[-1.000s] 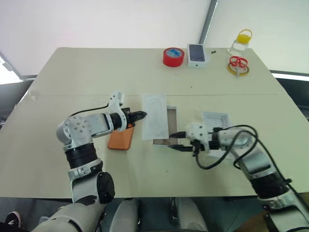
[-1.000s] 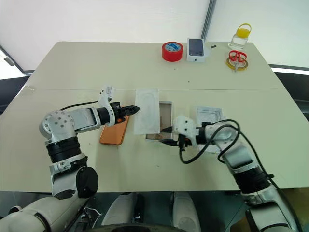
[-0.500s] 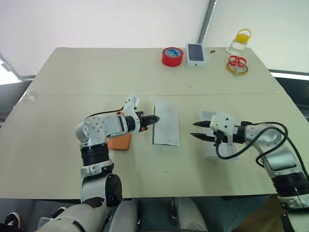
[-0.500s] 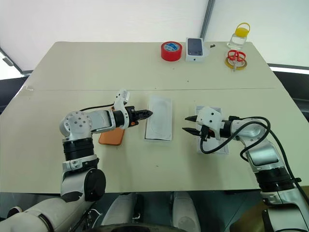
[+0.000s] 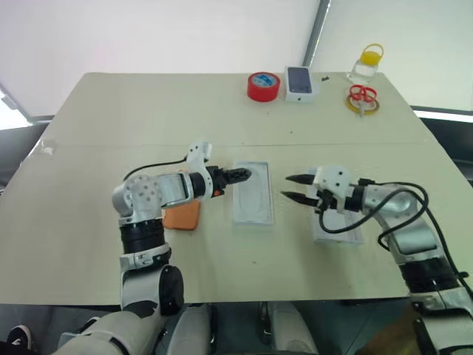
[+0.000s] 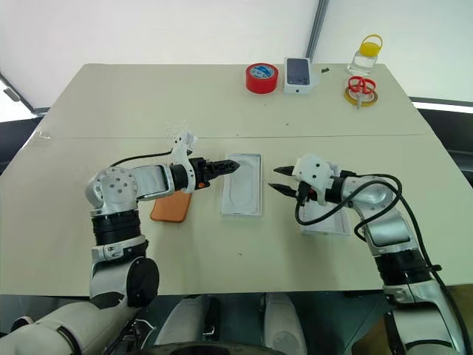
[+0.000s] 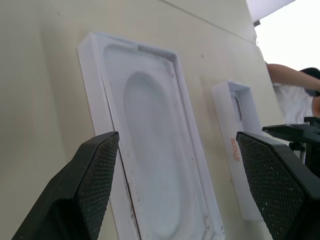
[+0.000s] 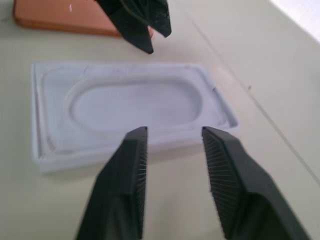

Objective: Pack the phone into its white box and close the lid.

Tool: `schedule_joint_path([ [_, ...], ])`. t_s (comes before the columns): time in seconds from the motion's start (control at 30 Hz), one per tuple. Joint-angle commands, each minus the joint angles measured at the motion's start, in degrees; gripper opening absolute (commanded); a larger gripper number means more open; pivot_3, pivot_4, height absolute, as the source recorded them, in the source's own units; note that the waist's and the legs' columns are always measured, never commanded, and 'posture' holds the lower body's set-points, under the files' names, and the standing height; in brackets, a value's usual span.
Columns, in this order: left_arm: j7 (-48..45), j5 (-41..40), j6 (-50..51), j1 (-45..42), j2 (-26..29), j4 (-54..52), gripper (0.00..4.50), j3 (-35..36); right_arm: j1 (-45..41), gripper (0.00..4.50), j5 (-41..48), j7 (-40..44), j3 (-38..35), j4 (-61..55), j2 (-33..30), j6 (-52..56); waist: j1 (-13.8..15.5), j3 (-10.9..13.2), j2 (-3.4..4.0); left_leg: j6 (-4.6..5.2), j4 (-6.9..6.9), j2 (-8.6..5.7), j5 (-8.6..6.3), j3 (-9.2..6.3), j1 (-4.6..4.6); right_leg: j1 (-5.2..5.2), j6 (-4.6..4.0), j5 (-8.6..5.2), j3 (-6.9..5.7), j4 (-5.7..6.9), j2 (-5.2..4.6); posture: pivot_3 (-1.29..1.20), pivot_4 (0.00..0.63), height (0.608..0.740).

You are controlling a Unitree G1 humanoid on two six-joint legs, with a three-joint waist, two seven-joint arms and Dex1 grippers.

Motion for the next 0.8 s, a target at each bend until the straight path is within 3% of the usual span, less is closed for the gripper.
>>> schedule_joint_path([
  [0.03,0.0,-2.2,-1.2,-1.6,-0.7,-4.0,3.97,1.3,-2.2,0.05,-1.1,-1.4,0.2,1.8,1.0,-2.1,0.2,0.0,0.00,0.00,0.00,-0.01,0.00,0.00,-0.01,0.00,0.00,0.00,0.00,-0.01,-0.01,0.00,0.150,0.739],
  [0.2,-4.9,0.1,-9.6,1.9,5.6,-7.4,3.97,-3.6,-4.3,0.05,-1.1,-2.9,1.7,1.3,4.8,-1.7,-0.2,0.0,0.01,-0.01,-0.01,0.00,0.01,-0.01,-0.02,-0.01,0.00,0.00,0.00,0.00,0.00,0.00,0.150,0.739],
  [0.37,-24.6,6.1,-34.8,13.5,19.6,-13.9,3.97,-11.6,-6.6,0.05,-6.5,-5.1,6.5,3.6,7.6,-3.5,-1.3,0.0,0.05,-0.17,-0.17,0.07,0.09,0.06,0.00,-0.15,-0.20,-0.09,0.03,0.05,0.01,0.00,0.150,0.739],
  [0.47,-27.2,3.0,-38.4,16.3,21.7,-11.8,3.97,-7.7,-8.4,0.05,-10.4,-7.8,9.2,5.8,9.5,-4.5,-1.0,0.0,0.07,-0.22,-0.24,0.07,0.12,0.06,-0.03,-0.21,-0.26,-0.08,0.03,0.05,-0.01,0.00,0.150,0.739],
  [0.57,-33.1,10.4,-51.3,22.7,27.5,-9.9,3.97,-10.1,-10.4,0.05,-14.2,-11.4,11.4,8.3,12.1,-4.8,-1.2,0.0,0.08,-0.21,-0.10,0.06,0.12,0.00,-0.26,-0.31,-0.33,-0.05,-0.01,0.01,-0.04,0.00,0.150,0.739],
  [0.8,-33.7,7.2,-56.3,27.1,28.0,-9.6,3.97,-6.3,-12.2,0.05,-21.1,-10.4,16.5,13.8,10.3,-9.2,-0.9,0.0,0.07,-0.16,0.01,0.01,0.10,-0.01,-0.53,-0.52,-0.34,-0.03,-0.03,0.04,-0.11,0.00,0.150,0.739],
])
